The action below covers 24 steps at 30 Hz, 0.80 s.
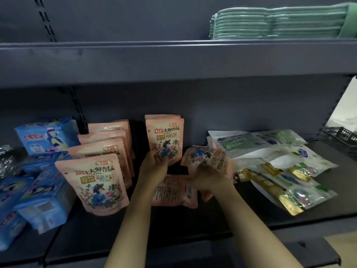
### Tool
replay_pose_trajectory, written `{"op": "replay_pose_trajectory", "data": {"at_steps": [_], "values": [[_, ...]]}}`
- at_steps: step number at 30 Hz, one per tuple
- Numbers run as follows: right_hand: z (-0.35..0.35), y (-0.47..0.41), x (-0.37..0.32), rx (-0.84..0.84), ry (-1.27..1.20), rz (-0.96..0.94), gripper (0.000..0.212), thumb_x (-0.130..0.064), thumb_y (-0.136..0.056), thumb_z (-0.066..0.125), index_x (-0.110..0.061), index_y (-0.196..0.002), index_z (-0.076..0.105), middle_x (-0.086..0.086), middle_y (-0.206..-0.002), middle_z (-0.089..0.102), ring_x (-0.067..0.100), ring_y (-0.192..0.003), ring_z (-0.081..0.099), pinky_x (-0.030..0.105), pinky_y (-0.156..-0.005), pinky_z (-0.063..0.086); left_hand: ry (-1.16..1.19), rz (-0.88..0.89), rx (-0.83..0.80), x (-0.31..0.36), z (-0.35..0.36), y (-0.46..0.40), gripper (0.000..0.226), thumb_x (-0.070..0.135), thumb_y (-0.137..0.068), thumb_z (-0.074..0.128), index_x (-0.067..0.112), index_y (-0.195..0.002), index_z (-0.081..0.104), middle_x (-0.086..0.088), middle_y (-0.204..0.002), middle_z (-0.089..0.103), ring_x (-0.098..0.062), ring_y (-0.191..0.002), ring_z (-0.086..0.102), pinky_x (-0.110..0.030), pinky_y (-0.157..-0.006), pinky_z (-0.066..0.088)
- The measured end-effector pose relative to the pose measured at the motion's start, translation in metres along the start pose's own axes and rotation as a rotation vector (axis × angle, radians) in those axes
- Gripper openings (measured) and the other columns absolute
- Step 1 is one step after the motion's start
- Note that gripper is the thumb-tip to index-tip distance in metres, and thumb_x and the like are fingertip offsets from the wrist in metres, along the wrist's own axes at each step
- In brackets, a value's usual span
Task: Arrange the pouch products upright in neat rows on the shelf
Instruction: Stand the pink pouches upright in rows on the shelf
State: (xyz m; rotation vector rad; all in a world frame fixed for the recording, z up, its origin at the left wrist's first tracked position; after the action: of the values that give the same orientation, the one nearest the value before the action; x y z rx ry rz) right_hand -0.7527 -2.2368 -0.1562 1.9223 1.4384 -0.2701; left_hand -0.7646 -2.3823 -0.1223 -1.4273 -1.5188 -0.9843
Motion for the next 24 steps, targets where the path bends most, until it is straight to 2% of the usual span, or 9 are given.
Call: {"op": "replay_pose_trajectory", "data": {"at_steps": [3,6,9,12,14,17,20,22,24], "values": [[0.015,0.007,0.005,0.047,-0.101,-0.025,0.062,-0.027,-0.075,0.073,-0.006,-0.124,0.040,0.011,-0.119,0.055,0.029,-0.098,0.063,0.034,-0.067,0.059,-0.048,-0.008,-0.016,-0.010,0.000,0.001,0.043,0.030,-0.093,0.044,0.022,-0.136,0.039,-0.002,-0.137,0.046,-0.015,-0.110,0.047,-0.029,-0.083,0.039],[0.021,0.006,0.007,0.120,-0.151,-0.066,0.077,-0.023,-0.074,0.074,-0.004,-0.133,0.027,0.014,-0.133,0.044,0.031,-0.123,0.046,0.034,-0.088,0.047,-0.157,-0.026,-0.096,-0.025,0.002,0.001,0.043,0.024,-0.090,0.041,0.029,-0.133,0.041,-0.001,-0.138,0.046,-0.020,-0.121,0.047,-0.034,-0.096,0.041],[0.025,0.011,0.011,0.013,-0.529,-0.088,0.046,-0.021,-0.074,0.072,-0.010,-0.111,0.047,0.009,-0.109,0.059,0.021,-0.100,0.060,0.033,-0.079,0.056,-0.357,0.021,-0.256,-0.036,0.005,0.007,0.048,0.036,-0.083,0.046,0.038,-0.131,0.042,0.006,-0.137,0.049,-0.018,-0.124,0.047,-0.037,-0.104,0.040],[0.013,0.021,0.004,-0.090,-0.937,-0.178,0.015,-0.008,-0.079,0.063,-0.011,-0.093,0.059,0.006,-0.082,0.062,0.015,-0.077,0.058,0.024,-0.066,0.048,-0.327,0.195,-0.407,-0.029,0.005,0.024,0.051,0.067,-0.068,0.060,0.051,-0.116,0.051,0.017,-0.123,0.059,-0.007,-0.117,0.053,-0.034,-0.104,0.041],[-0.001,0.024,-0.002,-0.048,-1.146,-0.193,0.009,-0.004,-0.082,0.060,-0.011,-0.087,0.060,0.004,-0.072,0.059,0.011,-0.063,0.056,0.019,-0.055,0.046,-0.244,0.255,-0.499,-0.024,0.007,0.031,0.057,0.056,-0.063,0.073,0.053,-0.115,0.049,0.021,-0.124,0.053,-0.003,-0.120,0.049,-0.030,-0.107,0.038],[-0.015,0.033,-0.013,0.020,-1.383,-0.235,0.012,0.000,-0.085,0.056,-0.012,-0.083,0.058,0.005,-0.064,0.057,0.008,-0.048,0.051,0.015,-0.040,0.041,-0.339,0.399,-0.361,-0.019,0.003,0.030,0.070,0.034,-0.071,0.075,0.031,-0.134,0.043,0.016,-0.130,0.047,-0.002,-0.122,0.042,-0.021,-0.102,0.035],[-0.023,0.048,-0.029,0.046,-1.479,-0.361,0.017,0.003,-0.087,0.054,-0.014,-0.083,0.053,0.005,-0.055,0.059,0.008,-0.040,0.050,0.016,-0.038,0.042,-0.282,0.500,-0.169,-0.013,-0.004,0.031,0.038,0.026,-0.086,0.061,0.018,-0.123,0.057,0.011,-0.114,0.060,-0.002,-0.108,0.054,-0.007,-0.083,0.039],[-0.028,0.058,-0.037,0.044,-1.507,-0.452,0.015,-0.001,-0.091,0.052,-0.015,-0.085,0.052,0.003,-0.053,0.063,0.010,-0.044,0.059,0.018,-0.045,0.050,-0.136,0.445,-0.129,-0.012,-0.008,0.031,0.024,0.021,-0.091,0.054,0.010,-0.110,0.063,0.006,-0.101,0.065,-0.003,-0.093,0.062,0.000,-0.067,0.042],[-0.031,0.065,-0.043,0.073,-1.463,-0.527,0.011,-0.007,-0.092,0.052,-0.017,-0.089,0.054,0.002,-0.064,0.068,0.013,-0.059,0.065,0.024,-0.061,0.056,-0.002,0.365,-0.105,-0.010,-0.014,0.029,0.019,0.021,-0.092,0.052,0.013,-0.105,0.063,0.008,-0.094,0.067,0.004,-0.081,0.063,-0.003,-0.059,0.046]]}}
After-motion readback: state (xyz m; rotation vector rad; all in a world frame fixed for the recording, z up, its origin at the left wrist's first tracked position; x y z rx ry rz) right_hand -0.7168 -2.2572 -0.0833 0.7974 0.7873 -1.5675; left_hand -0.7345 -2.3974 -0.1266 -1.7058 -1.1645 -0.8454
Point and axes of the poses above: each hand's wrist, its own y-axis away from the middle knuckle, its own z-axis out of the palm, x = y × z, the point moved 4 cm from there along -y, towards the middle knuckle
